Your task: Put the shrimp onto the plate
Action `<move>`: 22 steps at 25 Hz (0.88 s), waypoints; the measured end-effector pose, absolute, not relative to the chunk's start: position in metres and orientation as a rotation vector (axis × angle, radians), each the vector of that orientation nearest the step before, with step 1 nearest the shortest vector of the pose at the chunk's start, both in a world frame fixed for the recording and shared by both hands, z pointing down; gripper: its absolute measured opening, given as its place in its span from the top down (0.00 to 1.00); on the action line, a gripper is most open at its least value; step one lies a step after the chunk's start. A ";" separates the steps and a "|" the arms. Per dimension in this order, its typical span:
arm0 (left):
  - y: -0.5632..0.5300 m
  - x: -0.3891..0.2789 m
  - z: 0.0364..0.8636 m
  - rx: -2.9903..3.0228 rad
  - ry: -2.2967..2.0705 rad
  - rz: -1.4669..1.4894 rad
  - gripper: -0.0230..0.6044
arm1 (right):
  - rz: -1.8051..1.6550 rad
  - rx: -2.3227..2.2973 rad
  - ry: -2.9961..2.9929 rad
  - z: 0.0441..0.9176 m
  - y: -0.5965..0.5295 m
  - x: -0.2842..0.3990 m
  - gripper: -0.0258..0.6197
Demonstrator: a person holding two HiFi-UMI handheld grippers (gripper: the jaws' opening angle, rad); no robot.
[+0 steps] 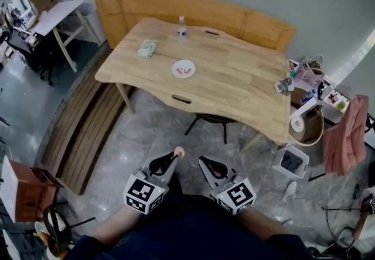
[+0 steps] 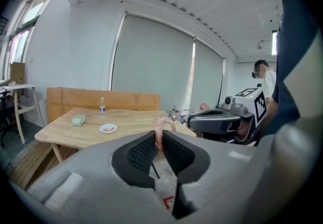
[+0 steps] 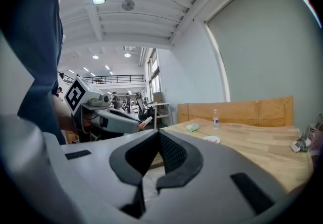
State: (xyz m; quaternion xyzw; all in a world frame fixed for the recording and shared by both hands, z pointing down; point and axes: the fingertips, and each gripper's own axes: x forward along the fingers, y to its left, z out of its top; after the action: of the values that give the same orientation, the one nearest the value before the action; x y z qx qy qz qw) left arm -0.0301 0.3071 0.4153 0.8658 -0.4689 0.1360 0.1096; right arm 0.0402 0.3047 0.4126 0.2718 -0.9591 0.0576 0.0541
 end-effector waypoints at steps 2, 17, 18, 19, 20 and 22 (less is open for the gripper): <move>0.287 -0.038 0.415 2.557 -1.370 0.400 0.89 | 0.183 0.837 -2.897 0.415 0.287 0.034 0.95; 0.113 -0.110 0.397 2.676 -1.253 0.461 0.89 | 0.235 0.974 -2.840 0.408 0.133 -0.038 0.94; 0.103 -0.115 0.397 2.681 -1.242 0.462 0.89 | 0.240 0.988 -2.833 0.407 0.124 -0.043 0.95; 0.094 -0.119 0.397 2.685 -1.231 0.463 0.89 | 0.241 0.997 -2.826 0.407 0.116 -0.048 0.95; 0.086 -0.123 0.397 2.690 -1.220 0.462 0.89 | 0.239 1.003 -2.821 0.406 0.109 -0.052 0.95; 0.070 -0.132 0.397 2.699 -1.199 0.457 0.89 | 0.242 1.030 -2.804 0.406 0.095 -0.060 0.95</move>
State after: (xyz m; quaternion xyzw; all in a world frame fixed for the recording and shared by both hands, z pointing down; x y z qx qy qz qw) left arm -0.1319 0.0698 0.3972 0.9005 -0.4000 0.1525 0.0764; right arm -0.0603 0.0953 0.4060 0.3428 -0.9332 0.0806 0.0722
